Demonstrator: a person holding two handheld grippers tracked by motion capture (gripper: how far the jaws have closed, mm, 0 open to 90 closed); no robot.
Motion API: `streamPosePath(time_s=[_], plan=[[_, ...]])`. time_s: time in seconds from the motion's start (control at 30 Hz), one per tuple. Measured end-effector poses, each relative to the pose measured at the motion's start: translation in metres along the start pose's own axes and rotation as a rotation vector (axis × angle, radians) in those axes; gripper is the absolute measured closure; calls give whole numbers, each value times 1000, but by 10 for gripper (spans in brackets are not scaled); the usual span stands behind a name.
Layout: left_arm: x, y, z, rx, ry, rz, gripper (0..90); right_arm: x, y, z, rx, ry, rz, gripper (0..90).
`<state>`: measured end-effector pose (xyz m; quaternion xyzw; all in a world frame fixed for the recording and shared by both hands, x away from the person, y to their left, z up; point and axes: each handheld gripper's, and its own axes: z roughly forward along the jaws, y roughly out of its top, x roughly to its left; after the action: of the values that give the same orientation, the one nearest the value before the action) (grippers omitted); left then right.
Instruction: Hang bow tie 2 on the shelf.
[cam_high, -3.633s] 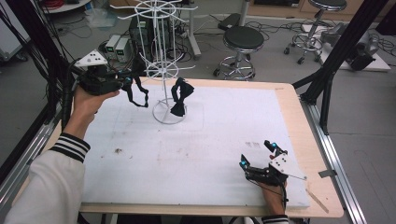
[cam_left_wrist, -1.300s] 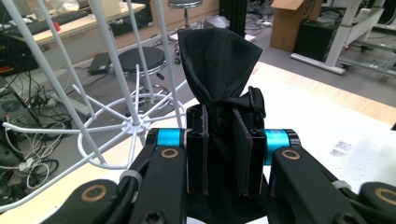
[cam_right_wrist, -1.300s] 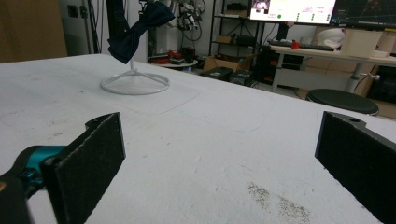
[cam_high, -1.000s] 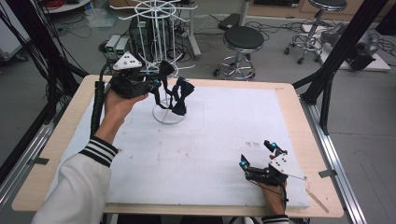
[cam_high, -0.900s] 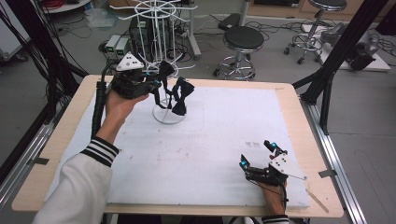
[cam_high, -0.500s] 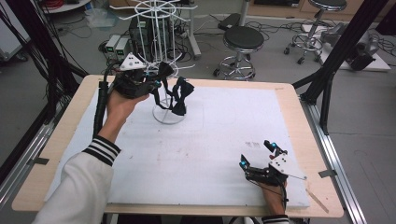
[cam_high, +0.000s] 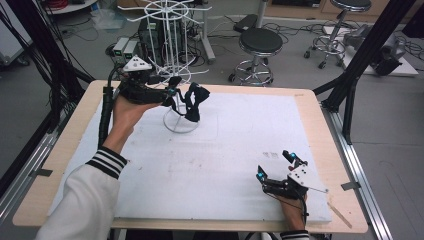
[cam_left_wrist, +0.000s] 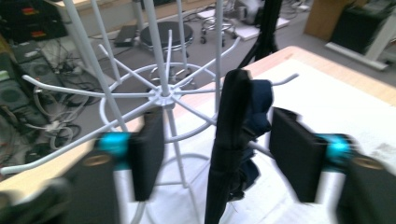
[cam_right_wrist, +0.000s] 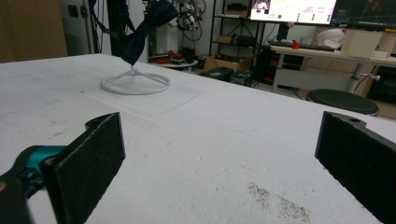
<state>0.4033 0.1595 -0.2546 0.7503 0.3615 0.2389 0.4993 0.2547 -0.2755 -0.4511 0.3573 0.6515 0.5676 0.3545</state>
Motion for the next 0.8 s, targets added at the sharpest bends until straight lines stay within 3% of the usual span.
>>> streamPosePath(time_s=[0.1, 0.23, 0.37, 0.53, 0.8], plan=[[1, 1, -8, -52, -44, 5, 166, 0, 0, 0, -1, 0, -2, 8], [1, 0, -25, -150, -81, 49, 133, 0, 0, 0, -2, -1, 1, 8], [2, -10, -43, -234, -124, 59, 133, -1, 0, 0, -4, -1, 0, 8], [5, -36, -66, -293, -128, 113, 127, 0, 0, 0, -4, -4, -6, 8], [9, -95, -98, -358, -138, 176, 121, 0, 0, 0, -6, -5, -9, 8]])
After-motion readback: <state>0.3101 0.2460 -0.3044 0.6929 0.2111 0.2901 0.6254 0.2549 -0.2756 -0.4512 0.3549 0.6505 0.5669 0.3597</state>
